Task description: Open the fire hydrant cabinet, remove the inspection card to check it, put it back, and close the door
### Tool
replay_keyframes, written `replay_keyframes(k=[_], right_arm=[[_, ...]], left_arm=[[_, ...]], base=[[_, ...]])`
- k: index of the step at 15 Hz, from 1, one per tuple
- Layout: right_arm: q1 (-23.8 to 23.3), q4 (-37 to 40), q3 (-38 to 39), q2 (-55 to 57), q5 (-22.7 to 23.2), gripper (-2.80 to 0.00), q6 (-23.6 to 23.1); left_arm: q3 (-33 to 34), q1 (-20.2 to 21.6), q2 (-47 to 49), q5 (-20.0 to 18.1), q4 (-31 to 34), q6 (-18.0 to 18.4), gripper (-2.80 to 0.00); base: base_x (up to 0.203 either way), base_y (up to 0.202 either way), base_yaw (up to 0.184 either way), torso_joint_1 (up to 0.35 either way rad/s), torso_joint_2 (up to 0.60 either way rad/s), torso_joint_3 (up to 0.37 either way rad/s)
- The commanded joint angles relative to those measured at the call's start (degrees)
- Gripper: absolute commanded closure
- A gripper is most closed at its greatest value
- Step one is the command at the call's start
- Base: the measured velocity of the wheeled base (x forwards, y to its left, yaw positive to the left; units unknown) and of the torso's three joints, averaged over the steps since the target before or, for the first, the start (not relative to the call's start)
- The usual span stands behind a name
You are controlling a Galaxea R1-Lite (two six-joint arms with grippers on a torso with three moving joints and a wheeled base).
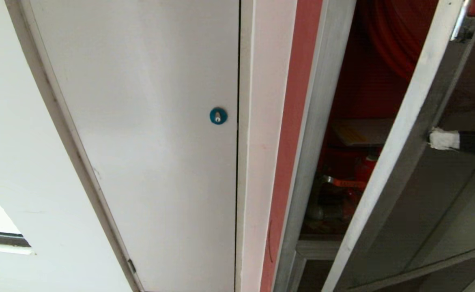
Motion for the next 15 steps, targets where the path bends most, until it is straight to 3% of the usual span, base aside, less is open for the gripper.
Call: replay_keyframes(k=[1,6,15], right_arm=[[3.01,-2.38,-0.72,5.18,-3.53,0.00,0.04],[4.84,-11.88,-1.07,13.63,-13.74,0.00,-0.04],[4.85,-20.46,-3.85,22.59,-21.91,0.00,-0.13]], left_arm=[[0.01,0.00,-0.01,-0.01,0.02,0.01,0.00],[0.01,0.03,-0.01,-0.01,0.02,0.01,0.00],[0.01,0.03,-0.01,-0.01,0.02,0.01,0.00]], base=[[0.000,0.000,0.000,0.000,0.00,0.000],[0.000,0.000,0.000,0.000,0.00,0.000],[0.000,0.000,0.000,0.000,0.00,0.000]])
